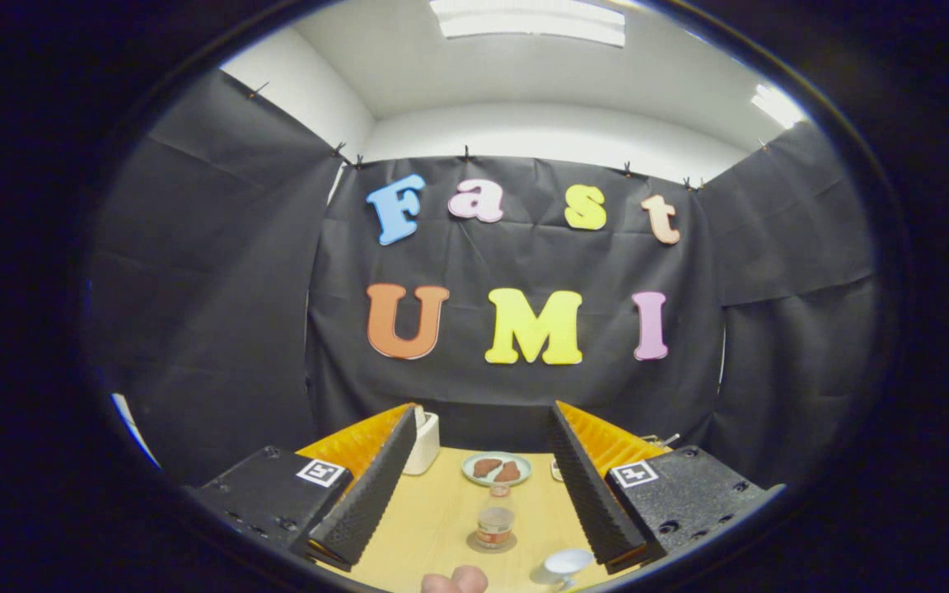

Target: Take the bottle from table, then pour the juice into the cup, finally place the bottle on the coaster

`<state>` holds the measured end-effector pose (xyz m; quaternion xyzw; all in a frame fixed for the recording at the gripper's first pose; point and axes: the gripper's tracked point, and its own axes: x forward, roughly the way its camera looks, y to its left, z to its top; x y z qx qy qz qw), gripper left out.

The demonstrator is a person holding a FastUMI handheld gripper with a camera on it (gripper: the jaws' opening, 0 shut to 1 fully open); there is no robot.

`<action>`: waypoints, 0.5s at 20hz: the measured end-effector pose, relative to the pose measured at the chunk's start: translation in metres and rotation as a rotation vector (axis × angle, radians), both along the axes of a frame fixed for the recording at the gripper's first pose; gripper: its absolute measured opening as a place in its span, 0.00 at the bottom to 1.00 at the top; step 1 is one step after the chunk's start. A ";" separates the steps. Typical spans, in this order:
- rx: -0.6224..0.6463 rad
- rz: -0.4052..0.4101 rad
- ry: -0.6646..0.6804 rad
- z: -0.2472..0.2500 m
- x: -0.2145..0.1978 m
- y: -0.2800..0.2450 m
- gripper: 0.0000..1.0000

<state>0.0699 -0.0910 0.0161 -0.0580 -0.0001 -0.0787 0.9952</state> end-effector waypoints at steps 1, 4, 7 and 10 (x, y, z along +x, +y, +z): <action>0.012 0.008 -0.013 0.009 -0.009 0.006 1.00; 0.039 0.021 -0.008 0.016 -0.034 0.014 1.00; 0.053 0.016 0.007 0.012 -0.054 0.011 1.00; 0.088 0.037 0.004 0.013 -0.068 0.016 1.00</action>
